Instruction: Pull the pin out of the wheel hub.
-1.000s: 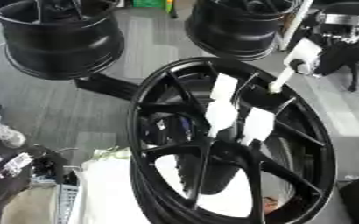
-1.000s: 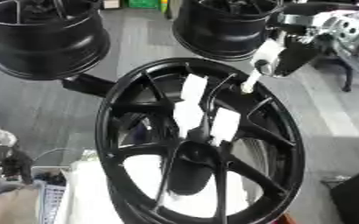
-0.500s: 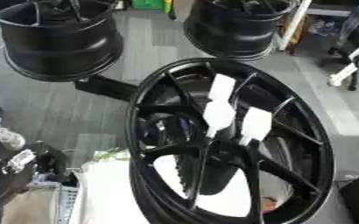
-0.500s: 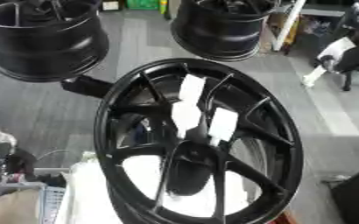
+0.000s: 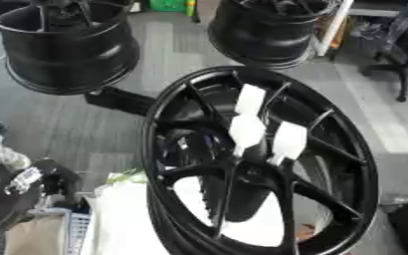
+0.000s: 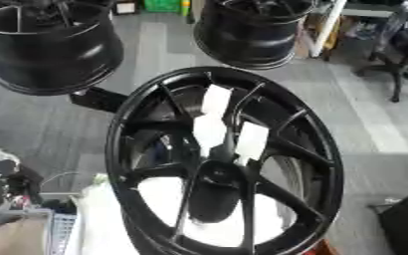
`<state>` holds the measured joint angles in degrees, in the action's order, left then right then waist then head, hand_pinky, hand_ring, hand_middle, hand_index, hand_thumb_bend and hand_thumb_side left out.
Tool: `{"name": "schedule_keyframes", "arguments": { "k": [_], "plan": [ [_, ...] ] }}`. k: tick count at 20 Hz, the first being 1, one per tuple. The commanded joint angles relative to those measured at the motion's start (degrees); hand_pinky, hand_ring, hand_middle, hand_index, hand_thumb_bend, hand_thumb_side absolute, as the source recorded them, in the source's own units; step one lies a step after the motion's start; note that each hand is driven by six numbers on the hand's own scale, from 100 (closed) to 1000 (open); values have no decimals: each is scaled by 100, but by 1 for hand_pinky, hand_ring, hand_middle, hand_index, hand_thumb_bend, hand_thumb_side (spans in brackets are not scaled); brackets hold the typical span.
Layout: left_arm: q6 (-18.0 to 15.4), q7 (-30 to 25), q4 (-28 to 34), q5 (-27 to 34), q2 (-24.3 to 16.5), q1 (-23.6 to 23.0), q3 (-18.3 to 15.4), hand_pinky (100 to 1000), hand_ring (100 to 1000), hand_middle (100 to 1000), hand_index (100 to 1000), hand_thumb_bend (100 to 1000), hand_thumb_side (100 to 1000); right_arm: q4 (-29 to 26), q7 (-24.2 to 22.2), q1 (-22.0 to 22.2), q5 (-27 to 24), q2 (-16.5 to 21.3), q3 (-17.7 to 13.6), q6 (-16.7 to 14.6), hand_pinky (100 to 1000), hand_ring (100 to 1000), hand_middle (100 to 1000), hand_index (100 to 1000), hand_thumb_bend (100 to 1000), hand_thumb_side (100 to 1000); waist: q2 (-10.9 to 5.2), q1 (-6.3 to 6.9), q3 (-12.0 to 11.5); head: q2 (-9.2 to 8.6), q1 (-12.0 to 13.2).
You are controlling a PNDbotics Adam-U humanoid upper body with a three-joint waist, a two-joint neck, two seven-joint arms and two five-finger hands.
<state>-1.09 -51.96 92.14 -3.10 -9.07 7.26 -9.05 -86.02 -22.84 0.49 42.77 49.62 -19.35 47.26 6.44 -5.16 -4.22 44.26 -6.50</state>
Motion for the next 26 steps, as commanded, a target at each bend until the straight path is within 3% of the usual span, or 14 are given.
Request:
{"name": "schedule_keyframes", "arguments": {
  "k": [1,4,8,21,26],
  "plan": [
    [-20,-1,112,27,-98,61,-12,558,473,480,663,100,1000,63,19,109,325,-69,-543,448,754,785,842,957,304,424,-66,17,-11,-15,-15],
    [-29,-1,110,42,-89,69,-3,558,473,480,663,100,1000,114,280,192,586,-206,-852,468,771,814,858,961,309,438,-76,35,-30,-15,-31],
    [-37,-1,107,58,-75,71,2,558,473,480,663,100,1000,144,625,159,743,-300,-878,471,760,809,853,961,295,438,-89,57,-44,-15,-40],
    [-44,-1,104,63,-67,78,9,558,473,479,663,100,1000,306,1710,147,-140,-354,-680,471,743,791,833,955,249,436,-88,68,-71,-15,-51],
    [-48,-1,97,63,-62,73,13,558,473,479,663,100,1000,-45,2123,101,-518,-564,-637,381,665,746,786,936,183,394,-88,82,-60,-15,-56]
  ]
}}
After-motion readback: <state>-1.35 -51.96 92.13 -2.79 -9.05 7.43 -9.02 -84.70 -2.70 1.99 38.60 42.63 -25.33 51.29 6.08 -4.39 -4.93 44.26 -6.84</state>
